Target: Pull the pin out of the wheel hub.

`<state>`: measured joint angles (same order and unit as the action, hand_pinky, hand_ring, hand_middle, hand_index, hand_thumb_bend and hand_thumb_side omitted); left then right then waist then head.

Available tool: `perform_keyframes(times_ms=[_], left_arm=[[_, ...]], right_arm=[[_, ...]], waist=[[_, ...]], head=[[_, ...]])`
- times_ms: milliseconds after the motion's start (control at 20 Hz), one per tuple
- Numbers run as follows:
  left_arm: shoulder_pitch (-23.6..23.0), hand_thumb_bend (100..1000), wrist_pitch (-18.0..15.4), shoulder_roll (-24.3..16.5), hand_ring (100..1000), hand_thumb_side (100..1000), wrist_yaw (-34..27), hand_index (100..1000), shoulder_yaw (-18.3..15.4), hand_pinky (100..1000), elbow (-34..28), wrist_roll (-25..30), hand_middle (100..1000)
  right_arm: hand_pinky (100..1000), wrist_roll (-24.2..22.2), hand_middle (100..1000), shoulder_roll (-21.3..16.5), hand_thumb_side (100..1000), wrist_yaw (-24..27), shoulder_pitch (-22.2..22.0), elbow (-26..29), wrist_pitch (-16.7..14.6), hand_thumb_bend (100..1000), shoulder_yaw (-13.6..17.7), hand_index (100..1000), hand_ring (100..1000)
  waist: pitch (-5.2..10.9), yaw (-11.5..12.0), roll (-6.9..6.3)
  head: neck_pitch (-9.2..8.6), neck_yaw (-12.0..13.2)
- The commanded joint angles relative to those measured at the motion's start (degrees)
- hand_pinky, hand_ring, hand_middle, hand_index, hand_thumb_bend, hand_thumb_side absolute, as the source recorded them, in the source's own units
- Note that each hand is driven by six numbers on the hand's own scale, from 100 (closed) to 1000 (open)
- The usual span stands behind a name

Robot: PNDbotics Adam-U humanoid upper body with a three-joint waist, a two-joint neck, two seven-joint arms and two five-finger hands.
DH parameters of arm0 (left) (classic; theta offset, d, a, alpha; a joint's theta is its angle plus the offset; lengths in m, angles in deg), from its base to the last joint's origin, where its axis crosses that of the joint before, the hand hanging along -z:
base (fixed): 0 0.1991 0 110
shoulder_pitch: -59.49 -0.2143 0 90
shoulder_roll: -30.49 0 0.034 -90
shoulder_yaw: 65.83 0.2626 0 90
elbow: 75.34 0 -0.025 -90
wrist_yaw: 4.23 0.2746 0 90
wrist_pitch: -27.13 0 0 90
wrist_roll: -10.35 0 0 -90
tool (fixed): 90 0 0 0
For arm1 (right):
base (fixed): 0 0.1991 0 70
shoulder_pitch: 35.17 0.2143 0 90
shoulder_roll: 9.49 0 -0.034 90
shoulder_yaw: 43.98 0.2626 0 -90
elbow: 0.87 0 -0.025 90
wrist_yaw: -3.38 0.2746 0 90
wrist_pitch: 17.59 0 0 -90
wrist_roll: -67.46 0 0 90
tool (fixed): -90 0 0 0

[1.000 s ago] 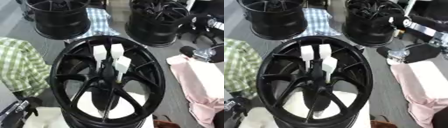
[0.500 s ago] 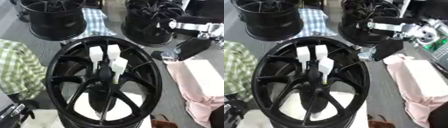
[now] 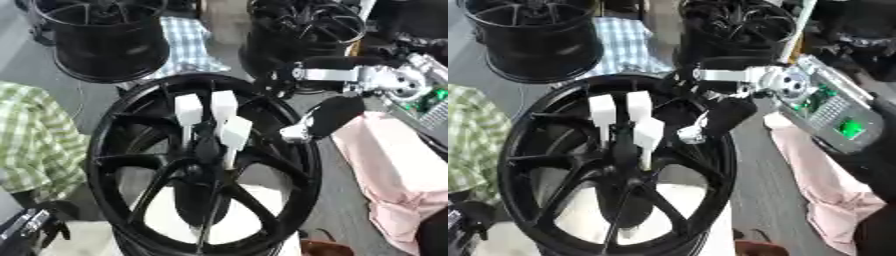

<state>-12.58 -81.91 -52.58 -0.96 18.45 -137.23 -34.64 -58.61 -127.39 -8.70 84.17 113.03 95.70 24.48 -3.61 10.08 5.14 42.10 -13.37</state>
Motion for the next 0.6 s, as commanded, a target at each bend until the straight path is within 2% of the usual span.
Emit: perform_keyframes(times_ms=[50, 200, 600], left_arm=[[1.2, 100, -6.5, -0.1, 168, 860, 0.1, 694, 0.4, 459, -1.3, 7.0, 555], [1.5, 100, -6.3, 0.0, 167, 858, 0.2, 694, 0.7, 460, -1.4, 7.0, 555], [2.1, 100, -5.6, 0.5, 177, 855, 0.2, 692, 0.9, 458, -1.4, 7.0, 550]], right_arm=[[828, 0.7, 894, 0.2, 462, -2.6, 1.0, 0.7, 2.3, 404, -0.7, 942, 873], [824, 0.7, 883, 1.2, 462, -4.0, 1.3, 0.7, 3.6, 399, -1.4, 937, 864], [838, 2.1, 887, 3.0, 458, -6.3, 1.8, 0.0, 4.4, 400, -3.0, 936, 876]], waist=[[0.20, 0.2, -0.19], [0.19, 0.5, -0.15], [-0.01, 1.2, -0.20]], head=[[-0.86, -0.5], [-0.88, -0.8], [-1.03, -1.4]])
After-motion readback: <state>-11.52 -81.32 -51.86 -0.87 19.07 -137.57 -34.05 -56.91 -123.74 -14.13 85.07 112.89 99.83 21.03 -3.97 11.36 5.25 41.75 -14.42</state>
